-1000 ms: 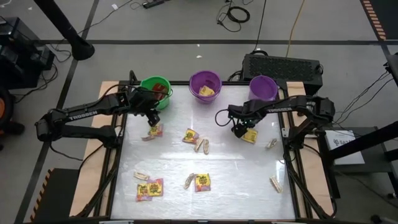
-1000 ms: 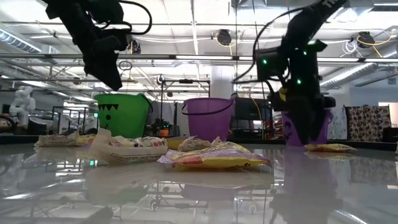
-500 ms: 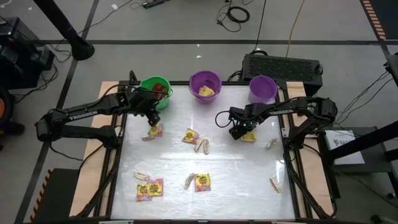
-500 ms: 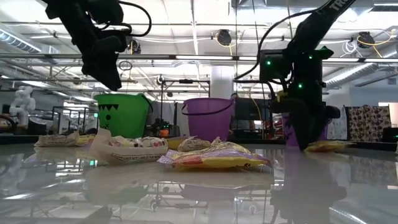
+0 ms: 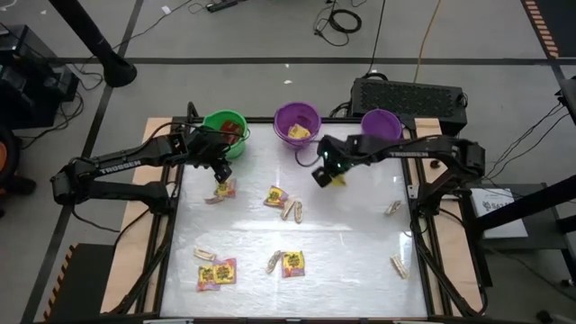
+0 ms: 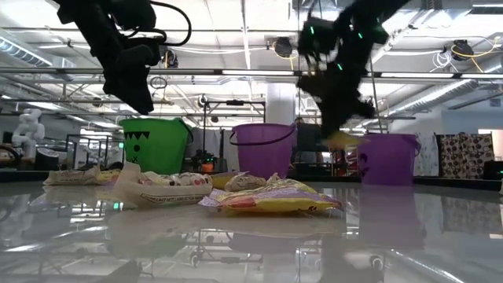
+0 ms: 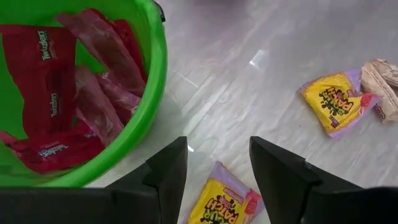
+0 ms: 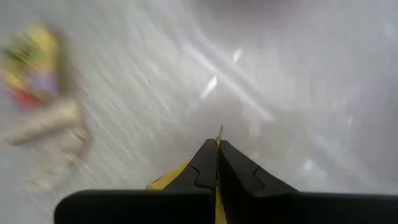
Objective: Sort candy by brand, put in halloween buckets
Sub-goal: Put the yellow candy pack in the left purple bucket
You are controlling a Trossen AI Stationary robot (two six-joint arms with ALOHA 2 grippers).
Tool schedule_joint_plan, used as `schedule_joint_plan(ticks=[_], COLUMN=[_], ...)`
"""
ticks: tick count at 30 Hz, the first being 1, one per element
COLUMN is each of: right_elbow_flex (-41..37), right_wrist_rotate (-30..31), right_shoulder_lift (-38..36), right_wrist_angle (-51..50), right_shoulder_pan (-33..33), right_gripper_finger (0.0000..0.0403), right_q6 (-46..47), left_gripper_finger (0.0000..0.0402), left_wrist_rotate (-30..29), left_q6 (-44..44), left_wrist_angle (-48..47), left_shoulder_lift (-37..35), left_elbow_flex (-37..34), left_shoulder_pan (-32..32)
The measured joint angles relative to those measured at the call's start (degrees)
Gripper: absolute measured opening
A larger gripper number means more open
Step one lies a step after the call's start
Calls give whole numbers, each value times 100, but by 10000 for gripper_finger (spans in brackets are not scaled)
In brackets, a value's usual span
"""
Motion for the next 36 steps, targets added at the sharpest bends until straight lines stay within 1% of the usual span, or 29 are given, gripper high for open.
schedule_joint_plan(ticks=[5,8,11,13,15,20,24,31,36], right_elbow_flex=[769,1121,1260,1261,1263,1259,1259,1259,1259], right_wrist_rotate=[565,648,652,639,639,630,617,616,624], right_shoulder_lift=[-4,-4,-7,-5,64,339,599,923,955], right_wrist_angle=[380,1138,2143,2726,3075,3087,3091,3416,3479], right_shoulder_pan=[-21,-114,-257,-396,-575,-965,-1062,-1205,-1263], right_gripper_finger=[1,1,1,1,0,0,3,32,61], right_q6=[-627,-1146,-1529,-1650,-1624,-1111,-1076,-1235,-1374], left_gripper_finger=[180,180,180,180,180,180,180,180,180], left_wrist_rotate=[0,0,0,-1,-1,-2,-4,-28,-28], left_q6=[1,2,34,48,52,108,209,367,481], left_wrist_angle=[-1,0,0,0,0,0,-2,12,20], left_shoulder_lift=[0,0,0,0,0,0,0,0,0], left_elbow_flex=[0,0,0,0,0,0,0,2,2], left_shoulder_pan=[0,0,0,0,0,0,0,0,0])
